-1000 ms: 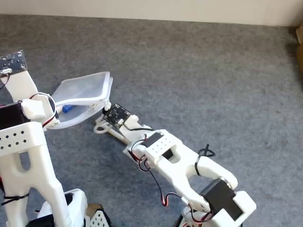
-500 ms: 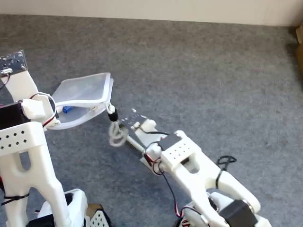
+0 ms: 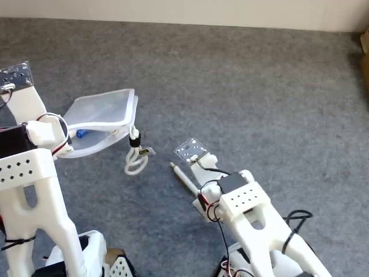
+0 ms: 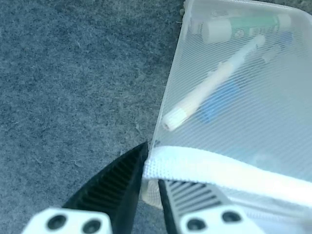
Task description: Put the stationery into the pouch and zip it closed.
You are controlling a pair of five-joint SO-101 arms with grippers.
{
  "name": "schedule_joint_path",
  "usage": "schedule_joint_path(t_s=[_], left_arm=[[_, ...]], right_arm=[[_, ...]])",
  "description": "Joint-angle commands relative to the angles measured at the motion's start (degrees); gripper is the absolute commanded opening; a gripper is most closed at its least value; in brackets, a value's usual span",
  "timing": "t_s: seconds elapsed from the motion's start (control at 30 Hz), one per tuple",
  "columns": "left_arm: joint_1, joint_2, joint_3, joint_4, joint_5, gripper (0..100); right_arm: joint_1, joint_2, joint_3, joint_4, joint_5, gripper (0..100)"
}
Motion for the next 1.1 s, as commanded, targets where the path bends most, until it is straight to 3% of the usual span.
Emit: schedule_joint_path(t_s=[0.0,0.1,0.6,0.73,1.07], left_arm=[[-0.84,0.66,-0.75,-0.88,0.62,1],[-0.84,0.66,-0.75,-0.88,0.62,1],[-0.84,0.66,-0.66,-0.97,0.62,1],[-0.84,0.66,-0.4,-1.05,0.62,1],[-0.84,0.66,-0.13,-1.14,0.62,1]], right_arm=[[0.84,-4.18,-1.1,3.65,0.7,13.9],[0.75,-4.97,-1.1,5.93,0.7,18.4],[-6.37,-4.88,-9.19,5.58,-0.09,18.4],[-7.6,-4.79,-11.38,0.66,-6.07,18.3],[-12.97,-0.84,-11.65,-7.34,-6.33,18.3]])
